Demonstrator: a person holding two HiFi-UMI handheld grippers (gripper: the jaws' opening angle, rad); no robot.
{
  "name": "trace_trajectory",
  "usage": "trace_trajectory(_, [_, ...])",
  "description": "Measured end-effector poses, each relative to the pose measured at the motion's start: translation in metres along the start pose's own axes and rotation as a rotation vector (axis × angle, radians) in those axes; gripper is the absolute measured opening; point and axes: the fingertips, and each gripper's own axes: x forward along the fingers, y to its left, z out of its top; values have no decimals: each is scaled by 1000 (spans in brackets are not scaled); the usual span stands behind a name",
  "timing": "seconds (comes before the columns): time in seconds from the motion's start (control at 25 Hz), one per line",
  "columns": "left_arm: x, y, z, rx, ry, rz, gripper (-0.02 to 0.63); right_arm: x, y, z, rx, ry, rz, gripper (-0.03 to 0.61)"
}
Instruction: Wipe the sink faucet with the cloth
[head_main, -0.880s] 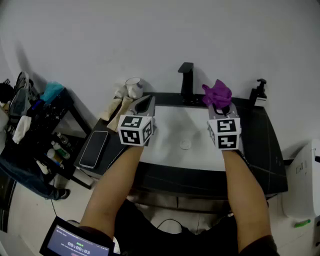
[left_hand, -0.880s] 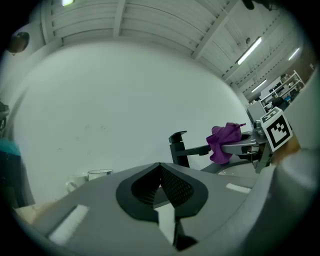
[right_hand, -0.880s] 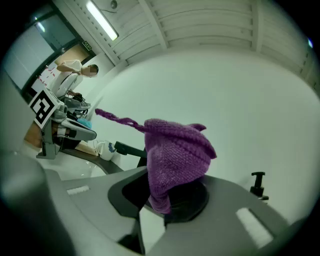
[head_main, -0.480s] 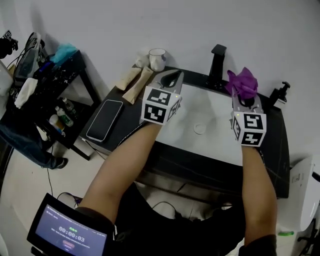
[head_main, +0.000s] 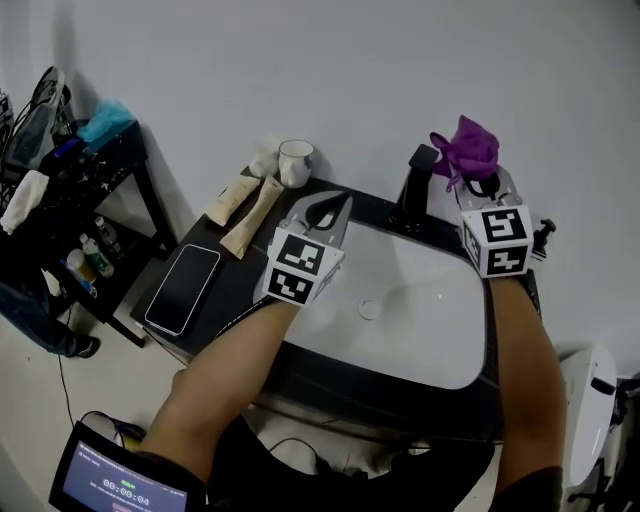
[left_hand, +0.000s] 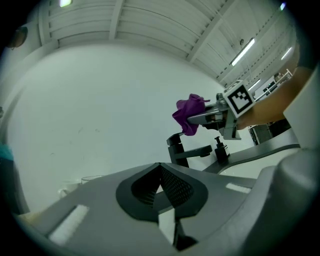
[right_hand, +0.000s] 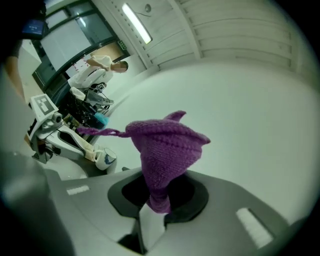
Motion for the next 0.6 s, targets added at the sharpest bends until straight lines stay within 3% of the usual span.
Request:
trace_trajectory(0.32, [8, 1, -1, 13, -10, -26, 17, 69, -5, -8, -187, 204, 214, 60])
trace_trajectory(0.6, [10, -6, -3, 15, -5, -43, 17, 95, 14, -31, -219, 379, 387, 55])
